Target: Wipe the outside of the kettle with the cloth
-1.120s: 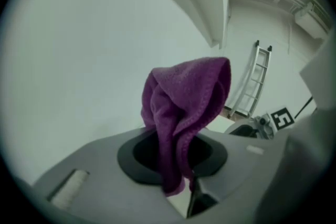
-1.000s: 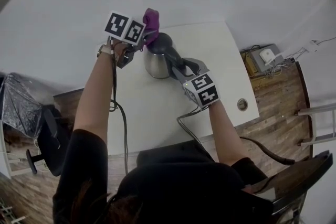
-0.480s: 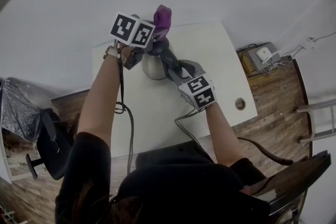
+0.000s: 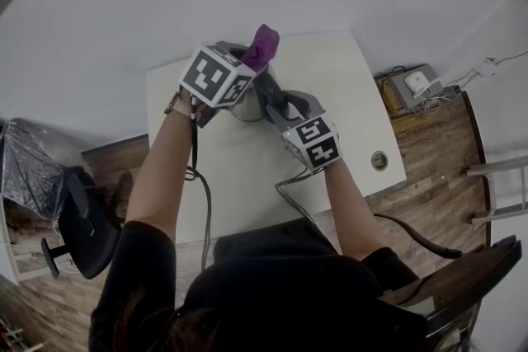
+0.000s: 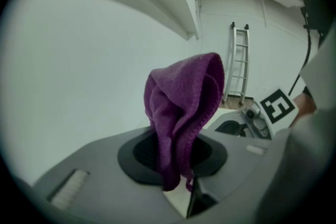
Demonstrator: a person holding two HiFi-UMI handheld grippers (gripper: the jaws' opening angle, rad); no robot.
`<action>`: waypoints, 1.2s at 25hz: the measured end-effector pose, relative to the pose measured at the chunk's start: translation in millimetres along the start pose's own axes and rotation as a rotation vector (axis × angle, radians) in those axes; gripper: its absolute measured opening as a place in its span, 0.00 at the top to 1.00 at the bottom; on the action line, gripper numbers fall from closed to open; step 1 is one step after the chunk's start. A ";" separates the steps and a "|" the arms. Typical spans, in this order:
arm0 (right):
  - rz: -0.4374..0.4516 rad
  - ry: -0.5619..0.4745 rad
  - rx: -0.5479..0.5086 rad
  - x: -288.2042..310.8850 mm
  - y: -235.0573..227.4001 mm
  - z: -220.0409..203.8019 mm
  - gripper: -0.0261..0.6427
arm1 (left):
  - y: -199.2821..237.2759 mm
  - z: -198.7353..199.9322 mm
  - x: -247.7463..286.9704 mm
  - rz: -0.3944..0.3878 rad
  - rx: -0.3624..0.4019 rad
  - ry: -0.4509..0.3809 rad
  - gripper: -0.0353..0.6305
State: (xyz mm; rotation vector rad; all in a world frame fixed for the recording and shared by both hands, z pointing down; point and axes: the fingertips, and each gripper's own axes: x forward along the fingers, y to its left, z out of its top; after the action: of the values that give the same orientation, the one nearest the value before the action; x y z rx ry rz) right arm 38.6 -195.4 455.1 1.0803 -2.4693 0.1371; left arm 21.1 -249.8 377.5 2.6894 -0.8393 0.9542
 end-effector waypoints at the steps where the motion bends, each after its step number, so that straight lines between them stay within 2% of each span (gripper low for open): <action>1: -0.002 0.001 0.006 -0.7 0.3 -0.4 0.72 | -10.4 -1.5 1.8 -0.017 0.020 -0.002 0.80; 6: -0.015 0.003 0.013 0.0 1.5 0.1 0.72 | -42.1 -8.9 7.0 -0.028 0.118 -0.014 0.80; 11: -0.039 -0.005 -0.024 -17.2 6.1 1.9 0.71 | -53.2 -8.1 1.6 -0.015 0.136 -0.005 0.80; 17: -0.071 -0.022 0.038 -44.3 -5.0 -13.8 0.73 | -78.1 -13.1 5.9 -0.043 0.200 -0.011 0.80; 18: -0.070 -0.040 0.052 -49.8 -6.4 -13.0 0.77 | -81.2 -15.2 8.5 -0.037 0.203 -0.012 0.80; 21: -0.075 -0.075 0.098 -65.5 -13.7 -14.4 0.78 | -90.5 -19.9 12.3 -0.005 0.244 -0.003 0.80; 24: -0.117 -0.054 0.126 -77.8 -28.5 -27.5 0.77 | -101.8 -25.0 16.8 0.012 0.298 0.010 0.80; 30: -0.130 -0.023 0.138 -86.6 -36.8 -33.2 0.77 | -125.6 -40.1 31.6 -0.043 0.246 0.015 0.80</action>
State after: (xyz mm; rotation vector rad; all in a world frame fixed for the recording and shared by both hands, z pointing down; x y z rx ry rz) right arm 128.5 -153.7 444.6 1.3037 -2.4301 0.2602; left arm 90.4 -146.9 432.3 2.8868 -0.6988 1.1337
